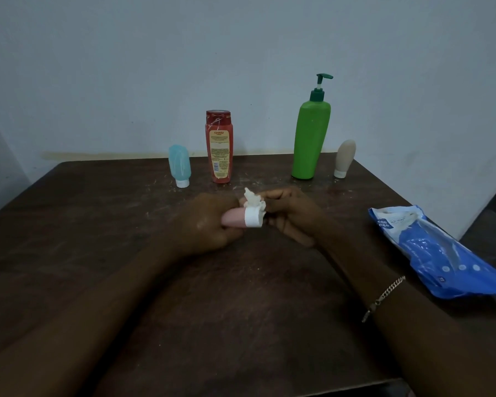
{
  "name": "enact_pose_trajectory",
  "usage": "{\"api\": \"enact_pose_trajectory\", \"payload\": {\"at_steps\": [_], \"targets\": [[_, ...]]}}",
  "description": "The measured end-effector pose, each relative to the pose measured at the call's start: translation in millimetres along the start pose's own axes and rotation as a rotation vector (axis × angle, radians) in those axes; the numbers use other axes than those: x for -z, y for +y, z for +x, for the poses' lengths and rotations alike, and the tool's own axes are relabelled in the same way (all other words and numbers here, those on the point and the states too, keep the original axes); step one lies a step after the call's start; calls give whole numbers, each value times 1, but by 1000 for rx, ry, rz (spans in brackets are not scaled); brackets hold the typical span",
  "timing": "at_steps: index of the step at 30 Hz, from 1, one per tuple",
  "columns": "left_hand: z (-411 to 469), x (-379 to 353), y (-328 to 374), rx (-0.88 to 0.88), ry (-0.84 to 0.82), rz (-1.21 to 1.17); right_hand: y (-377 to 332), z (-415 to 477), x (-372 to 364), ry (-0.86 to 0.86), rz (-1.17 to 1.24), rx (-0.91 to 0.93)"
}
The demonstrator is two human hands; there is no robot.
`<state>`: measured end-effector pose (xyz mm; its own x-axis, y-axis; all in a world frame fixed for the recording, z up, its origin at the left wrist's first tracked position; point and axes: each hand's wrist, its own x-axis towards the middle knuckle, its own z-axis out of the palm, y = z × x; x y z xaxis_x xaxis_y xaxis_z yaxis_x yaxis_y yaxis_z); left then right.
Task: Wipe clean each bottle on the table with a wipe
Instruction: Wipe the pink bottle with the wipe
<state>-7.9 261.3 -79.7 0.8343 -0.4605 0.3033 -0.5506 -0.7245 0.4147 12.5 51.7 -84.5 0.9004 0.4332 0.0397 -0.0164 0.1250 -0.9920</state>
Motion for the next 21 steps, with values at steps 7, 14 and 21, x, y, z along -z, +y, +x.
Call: {"api": "enact_pose_trajectory", "payload": {"at_steps": [7, 14, 21], "targets": [[3, -14, 5, 324, 166, -391, 6, 5, -10, 65, 128, 68], [10, -18, 1, 523, 264, -496, 4, -4, -30, 132, -71, 182], [10, -8, -7, 646, 116, -616, -1, -6, -38, 408, -938, 745]]}}
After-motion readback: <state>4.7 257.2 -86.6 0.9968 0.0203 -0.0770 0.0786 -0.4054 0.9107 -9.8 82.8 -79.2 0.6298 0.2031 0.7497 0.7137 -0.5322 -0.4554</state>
